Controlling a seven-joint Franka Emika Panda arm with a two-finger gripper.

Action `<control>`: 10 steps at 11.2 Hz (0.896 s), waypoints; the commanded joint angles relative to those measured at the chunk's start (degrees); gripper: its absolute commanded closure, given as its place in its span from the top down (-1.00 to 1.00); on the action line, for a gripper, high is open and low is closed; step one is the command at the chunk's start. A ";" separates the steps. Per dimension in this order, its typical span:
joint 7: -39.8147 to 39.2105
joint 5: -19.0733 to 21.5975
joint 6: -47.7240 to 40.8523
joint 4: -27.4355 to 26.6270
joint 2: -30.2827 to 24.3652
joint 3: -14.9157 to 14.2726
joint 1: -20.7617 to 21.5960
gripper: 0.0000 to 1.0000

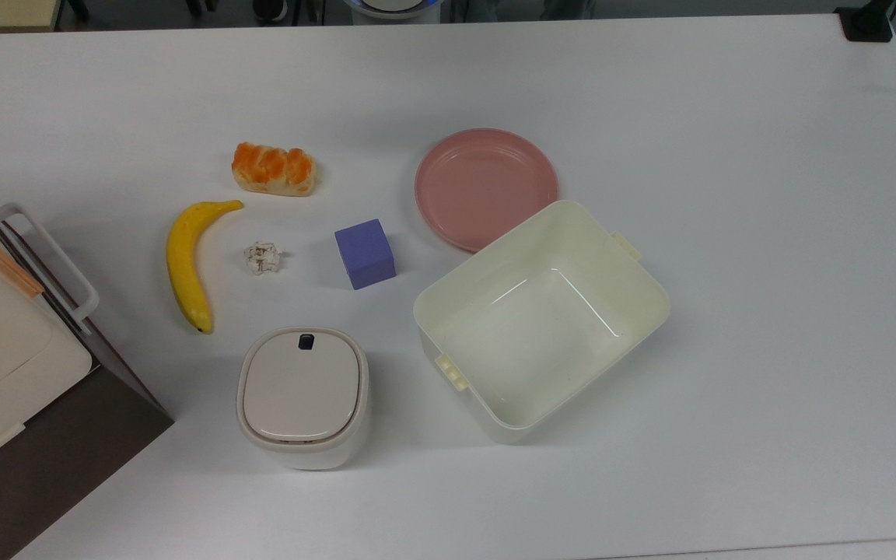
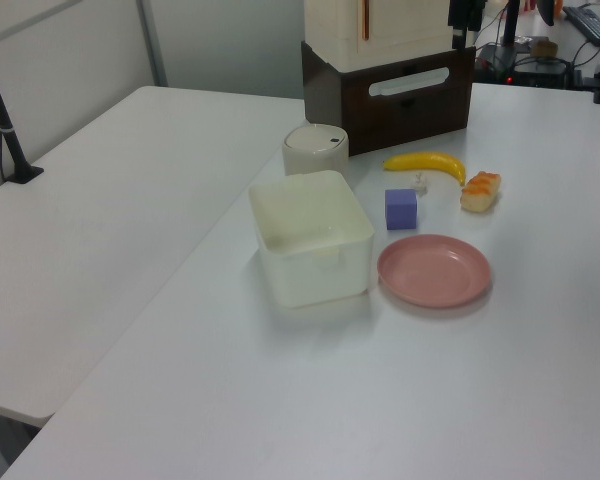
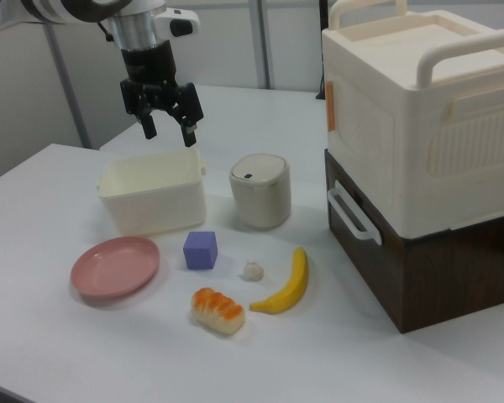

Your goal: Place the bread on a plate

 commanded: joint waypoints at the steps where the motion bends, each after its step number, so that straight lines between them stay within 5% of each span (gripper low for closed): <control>1: 0.28 -1.10 0.62 -1.38 -1.15 0.15 0.67 1.00; 4: -4.55 -5.21 -0.96 -1.47 -0.89 0.24 1.45 1.00; 10: -5.71 -5.23 -1.22 -1.65 -1.15 0.15 1.55 1.00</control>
